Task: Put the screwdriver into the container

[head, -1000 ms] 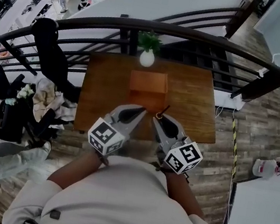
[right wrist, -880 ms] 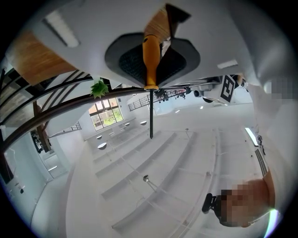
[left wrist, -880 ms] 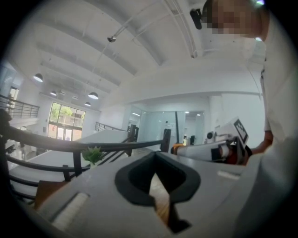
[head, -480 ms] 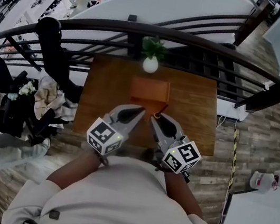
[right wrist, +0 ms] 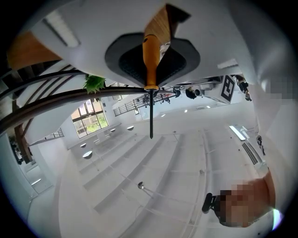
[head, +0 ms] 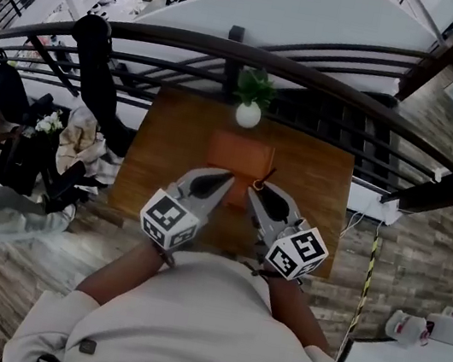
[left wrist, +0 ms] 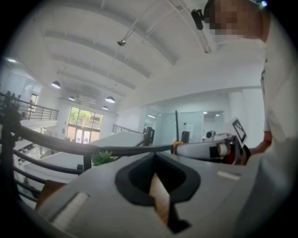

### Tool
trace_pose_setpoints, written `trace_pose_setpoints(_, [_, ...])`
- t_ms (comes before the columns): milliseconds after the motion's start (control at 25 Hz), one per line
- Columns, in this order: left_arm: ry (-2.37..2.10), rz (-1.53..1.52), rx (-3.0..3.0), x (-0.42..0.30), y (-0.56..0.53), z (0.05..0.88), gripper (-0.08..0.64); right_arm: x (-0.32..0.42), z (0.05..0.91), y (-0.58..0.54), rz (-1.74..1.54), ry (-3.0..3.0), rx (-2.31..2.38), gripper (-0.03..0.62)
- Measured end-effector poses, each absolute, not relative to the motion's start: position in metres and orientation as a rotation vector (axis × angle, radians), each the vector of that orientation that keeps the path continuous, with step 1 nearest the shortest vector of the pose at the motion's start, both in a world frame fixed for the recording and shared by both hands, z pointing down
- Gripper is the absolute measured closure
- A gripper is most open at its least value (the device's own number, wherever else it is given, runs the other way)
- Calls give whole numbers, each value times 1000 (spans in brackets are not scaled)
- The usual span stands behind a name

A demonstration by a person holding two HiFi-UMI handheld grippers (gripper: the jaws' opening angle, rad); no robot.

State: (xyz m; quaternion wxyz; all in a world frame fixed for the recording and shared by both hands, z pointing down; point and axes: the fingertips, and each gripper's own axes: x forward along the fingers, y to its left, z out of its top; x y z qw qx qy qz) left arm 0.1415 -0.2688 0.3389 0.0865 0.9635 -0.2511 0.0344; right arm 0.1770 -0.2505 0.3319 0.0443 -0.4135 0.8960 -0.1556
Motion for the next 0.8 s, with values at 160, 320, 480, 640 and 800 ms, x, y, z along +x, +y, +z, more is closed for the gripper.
trace_pose_setpoints(160, [-830,84,2845,153,-278,343,557,192,338,-261,-466,2785,-1191,515])
trace_pose_setpoints(320, [-905,82,2811,166,-282,354,557,207,348,-267,-481,2831,-1120,515])
trace_pose_setpoints(480, [-970,103,2764,164,-289,369,557,210,363,-278,-542,2866,-1075,515])
trace_pose_setpoints(640, [-1005,123,2722,157,-303,381,557,211,376,-292,-600,2873,-1056,515])
trace_pose_setpoints(800, [-1014,141,2697,153,-320,392,557,210,390,-308,-637,2881,-1059,515])
